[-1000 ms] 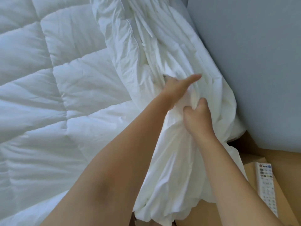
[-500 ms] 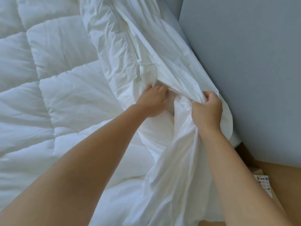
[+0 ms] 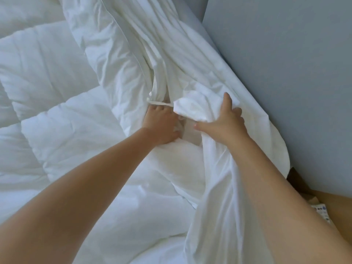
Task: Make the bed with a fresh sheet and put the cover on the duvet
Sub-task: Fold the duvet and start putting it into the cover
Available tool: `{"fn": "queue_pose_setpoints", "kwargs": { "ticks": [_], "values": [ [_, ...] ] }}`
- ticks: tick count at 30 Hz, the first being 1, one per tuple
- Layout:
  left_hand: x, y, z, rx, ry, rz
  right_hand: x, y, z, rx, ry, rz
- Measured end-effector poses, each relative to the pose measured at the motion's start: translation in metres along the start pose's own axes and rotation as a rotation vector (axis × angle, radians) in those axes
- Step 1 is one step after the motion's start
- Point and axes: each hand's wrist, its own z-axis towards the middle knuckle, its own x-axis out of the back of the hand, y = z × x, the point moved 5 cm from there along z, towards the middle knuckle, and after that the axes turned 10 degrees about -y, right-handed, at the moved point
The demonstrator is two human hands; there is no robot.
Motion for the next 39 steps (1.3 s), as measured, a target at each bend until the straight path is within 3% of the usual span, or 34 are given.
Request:
{"fn": "queue_pose_setpoints", "kwargs": {
  "ticks": [5, 7, 9, 12, 14, 16, 19, 21, 23, 26, 29, 33, 35, 39],
  "values": [
    [-0.001, 0.013, 0.007, -0.373, 0.098, 0.206, -0.008, -0.026, 0.042, -0.067, 0.028, -0.353],
    [-0.004, 0.015, 0.012, -0.414, 0.030, 0.138, 0.001, -0.028, 0.049, -0.041, 0.069, -0.268],
    [-0.014, 0.023, 0.016, -0.454, -0.090, 0.119, 0.016, -0.018, 0.051, -0.043, 0.157, 0.045],
    [-0.034, 0.009, 0.020, -0.302, -0.404, 0.047, 0.043, 0.003, 0.047, -0.012, 0.353, 0.457],
    [-0.040, -0.018, 0.022, -0.131, -0.565, -0.009, 0.059, 0.014, 0.040, -0.003, 0.457, 0.545],
    [-0.040, -0.037, 0.016, -0.032, -0.606, -0.073, 0.065, 0.019, 0.035, -0.015, 0.483, 0.588],
    [-0.023, -0.026, 0.006, -0.033, -0.376, -0.190, 0.060, 0.022, 0.033, -0.064, 0.402, 0.700],
    [-0.005, 0.003, 0.004, -0.038, -0.206, -0.505, 0.054, 0.019, 0.033, -0.087, 0.328, 0.762],
    [0.010, 0.041, 0.012, -0.057, -0.154, -0.823, 0.052, 0.014, 0.031, -0.085, 0.287, 0.782],
    [0.016, 0.085, 0.028, -0.039, -0.138, -1.016, 0.052, 0.013, 0.029, -0.089, 0.271, 0.773],
    [0.000, 0.063, 0.033, 0.043, -0.108, -0.711, 0.061, 0.017, 0.026, -0.051, 0.381, 0.786],
    [-0.032, -0.015, 0.015, 0.333, -0.245, -0.208, 0.066, 0.015, 0.023, 0.021, 0.438, 0.760],
    [-0.026, -0.011, 0.011, 0.282, -0.190, -0.145, 0.061, 0.014, 0.023, 0.006, 0.428, 0.751],
    [-0.003, 0.015, 0.010, 0.027, 0.051, -0.250, 0.053, 0.018, 0.026, -0.063, 0.351, 0.648]
  ]
}}
